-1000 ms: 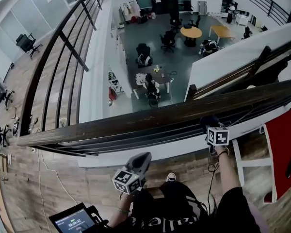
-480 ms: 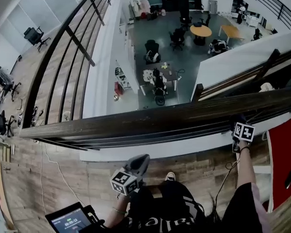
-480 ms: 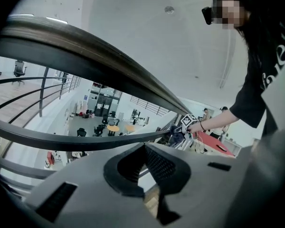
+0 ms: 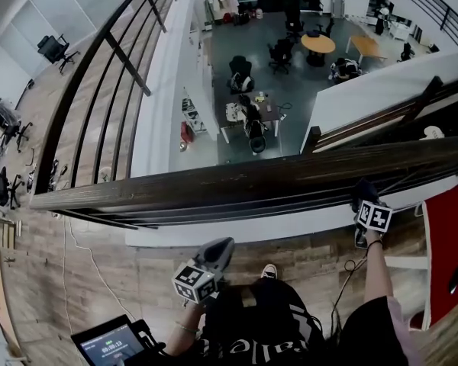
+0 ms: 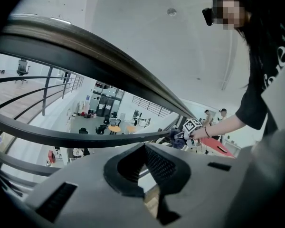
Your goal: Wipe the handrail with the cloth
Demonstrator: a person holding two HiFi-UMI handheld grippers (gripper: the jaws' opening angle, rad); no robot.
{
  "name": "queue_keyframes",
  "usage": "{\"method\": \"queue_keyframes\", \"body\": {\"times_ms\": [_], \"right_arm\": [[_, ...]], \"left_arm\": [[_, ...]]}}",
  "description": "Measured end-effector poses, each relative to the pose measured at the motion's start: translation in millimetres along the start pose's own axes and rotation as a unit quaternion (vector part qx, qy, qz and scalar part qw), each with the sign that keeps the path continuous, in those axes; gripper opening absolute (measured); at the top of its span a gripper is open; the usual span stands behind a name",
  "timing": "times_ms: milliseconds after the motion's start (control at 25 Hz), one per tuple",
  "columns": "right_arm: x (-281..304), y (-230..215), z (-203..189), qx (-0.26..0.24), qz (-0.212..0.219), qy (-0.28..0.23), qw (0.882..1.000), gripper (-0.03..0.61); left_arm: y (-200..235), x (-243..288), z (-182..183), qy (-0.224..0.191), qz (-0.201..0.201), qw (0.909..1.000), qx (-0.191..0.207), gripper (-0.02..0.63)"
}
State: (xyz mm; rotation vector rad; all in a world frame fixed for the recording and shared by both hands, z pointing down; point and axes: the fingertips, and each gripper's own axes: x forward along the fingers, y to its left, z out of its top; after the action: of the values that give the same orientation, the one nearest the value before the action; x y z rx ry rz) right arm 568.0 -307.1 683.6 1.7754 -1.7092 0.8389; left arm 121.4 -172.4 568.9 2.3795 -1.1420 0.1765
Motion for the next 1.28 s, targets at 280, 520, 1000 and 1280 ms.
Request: {"method": "queue_keyframes", "body": {"times_ms": [280, 520, 1000, 1280], "right_arm": [[-3, 113, -64, -0.024, 0.051, 0.034, 0.998, 0.103], [-19, 256, -92, -0.052, 0.087, 0.055, 0.993, 0.103], [-18, 518, -159, -0.089, 0.151, 0.083, 0.981, 0.103], [-11, 663, -184, -0.138, 0.200, 0.096, 0.965, 0.103]], "left_arm": [[28, -42, -15, -0.006, 0.005, 0.9999, -0.008, 0.000], [79, -119, -11, -0.003, 0.003, 1.0000, 0.000, 0.000], [210, -261, -32, -0.011, 0.045, 0.9989, -0.011, 0.000], [271, -305, -57, -0.023, 0.079, 0.9961, -0.032, 0.000]]}}
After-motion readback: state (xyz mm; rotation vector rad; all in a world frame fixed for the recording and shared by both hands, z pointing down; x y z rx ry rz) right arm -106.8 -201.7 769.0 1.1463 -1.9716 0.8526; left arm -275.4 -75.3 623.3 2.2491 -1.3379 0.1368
